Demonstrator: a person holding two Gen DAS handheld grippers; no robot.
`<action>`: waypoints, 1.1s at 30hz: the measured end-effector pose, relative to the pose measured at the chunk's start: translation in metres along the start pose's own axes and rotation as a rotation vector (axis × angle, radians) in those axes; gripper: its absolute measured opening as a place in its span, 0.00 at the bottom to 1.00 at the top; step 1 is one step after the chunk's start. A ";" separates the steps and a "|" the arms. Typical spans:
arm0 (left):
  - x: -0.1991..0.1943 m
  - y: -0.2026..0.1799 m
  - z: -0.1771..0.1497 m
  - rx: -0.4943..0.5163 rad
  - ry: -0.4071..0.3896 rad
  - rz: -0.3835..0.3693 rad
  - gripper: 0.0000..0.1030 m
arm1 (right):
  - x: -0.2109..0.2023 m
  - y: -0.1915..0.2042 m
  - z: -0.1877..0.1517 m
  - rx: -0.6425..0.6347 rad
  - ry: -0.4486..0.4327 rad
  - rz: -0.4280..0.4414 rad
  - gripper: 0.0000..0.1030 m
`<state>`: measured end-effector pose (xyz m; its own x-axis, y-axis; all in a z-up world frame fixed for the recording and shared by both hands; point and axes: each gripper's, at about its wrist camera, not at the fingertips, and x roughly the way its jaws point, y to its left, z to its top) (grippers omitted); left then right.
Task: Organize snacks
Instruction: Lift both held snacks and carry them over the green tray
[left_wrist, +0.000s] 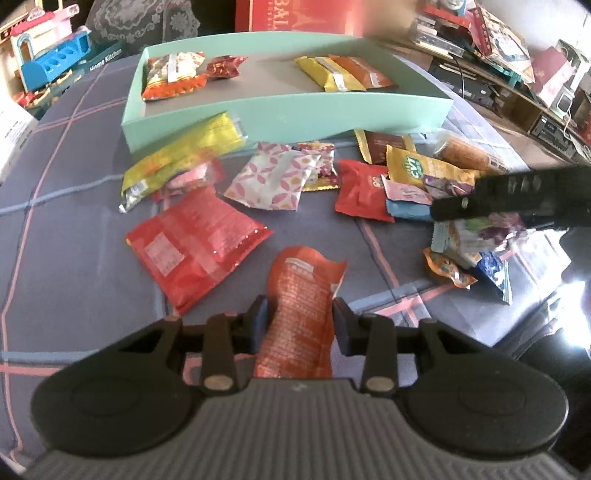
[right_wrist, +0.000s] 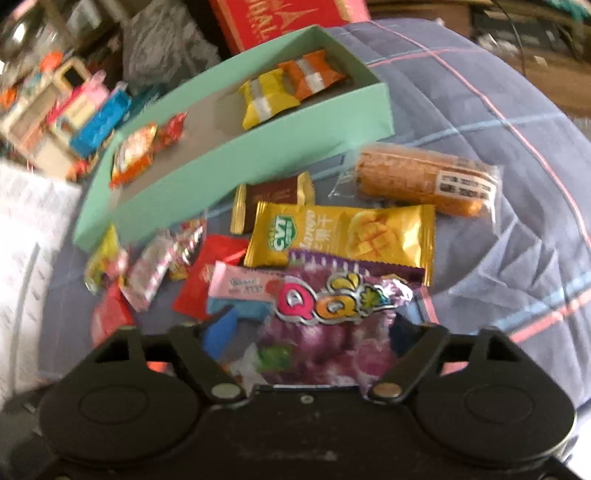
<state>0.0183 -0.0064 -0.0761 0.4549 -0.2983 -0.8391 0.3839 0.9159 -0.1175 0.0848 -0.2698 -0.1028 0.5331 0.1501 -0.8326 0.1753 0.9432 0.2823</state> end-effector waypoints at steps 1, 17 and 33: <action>-0.001 0.001 -0.001 -0.006 0.000 -0.001 0.35 | -0.001 0.004 -0.003 -0.046 -0.011 -0.014 0.64; -0.032 -0.001 0.025 -0.045 -0.077 -0.030 0.32 | -0.046 -0.014 0.007 0.004 -0.110 0.124 0.54; -0.046 0.038 0.140 -0.086 -0.249 0.073 0.32 | -0.050 -0.001 0.092 -0.014 -0.213 0.199 0.55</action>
<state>0.1241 0.0043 0.0321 0.6665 -0.2775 -0.6919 0.2779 0.9537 -0.1147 0.1342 -0.3060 -0.0176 0.7179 0.2683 -0.6424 0.0393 0.9056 0.4222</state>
